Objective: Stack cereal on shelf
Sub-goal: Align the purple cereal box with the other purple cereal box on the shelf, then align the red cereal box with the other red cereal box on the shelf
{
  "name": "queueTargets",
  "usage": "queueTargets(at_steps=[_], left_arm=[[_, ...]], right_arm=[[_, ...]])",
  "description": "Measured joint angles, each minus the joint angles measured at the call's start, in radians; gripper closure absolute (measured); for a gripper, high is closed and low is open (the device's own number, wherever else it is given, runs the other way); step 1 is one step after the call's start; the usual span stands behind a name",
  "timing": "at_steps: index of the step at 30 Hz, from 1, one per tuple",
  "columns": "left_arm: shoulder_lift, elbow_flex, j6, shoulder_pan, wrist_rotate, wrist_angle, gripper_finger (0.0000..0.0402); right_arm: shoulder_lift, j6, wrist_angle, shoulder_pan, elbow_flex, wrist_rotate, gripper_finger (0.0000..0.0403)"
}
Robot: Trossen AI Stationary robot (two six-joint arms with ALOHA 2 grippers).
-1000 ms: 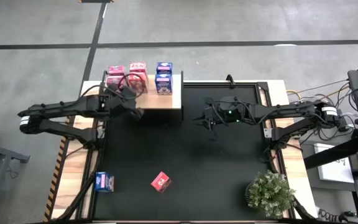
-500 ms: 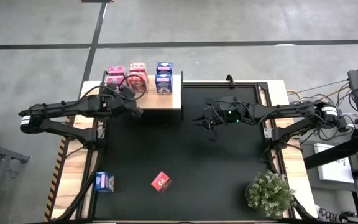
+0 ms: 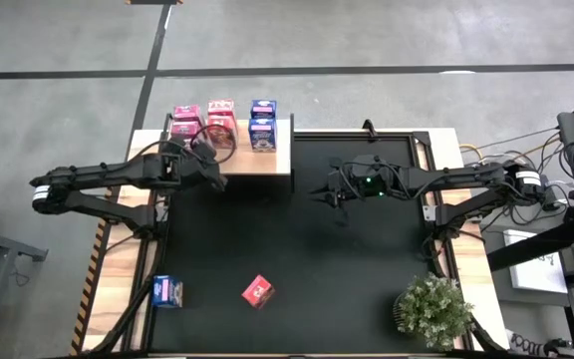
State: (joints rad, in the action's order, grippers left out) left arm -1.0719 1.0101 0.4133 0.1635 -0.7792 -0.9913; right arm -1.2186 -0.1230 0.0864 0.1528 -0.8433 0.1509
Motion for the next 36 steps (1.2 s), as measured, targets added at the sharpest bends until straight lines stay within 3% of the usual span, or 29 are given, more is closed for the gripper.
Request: queueTargets(at_steps=[30, 36], left_arm=[[0.010, -0.004, 0.017, -0.002, 0.001, -0.050, 0.0402], [0.011, 0.069, -0.048, -0.036, 0.003, -0.044, 0.0402]], right_arm=[[0.000, 0.019, 0.000, 0.000, 0.000, 0.000, 0.0344], [0.000, 0.018, 0.000, 0.000, 0.000, 0.000, 0.0344]])
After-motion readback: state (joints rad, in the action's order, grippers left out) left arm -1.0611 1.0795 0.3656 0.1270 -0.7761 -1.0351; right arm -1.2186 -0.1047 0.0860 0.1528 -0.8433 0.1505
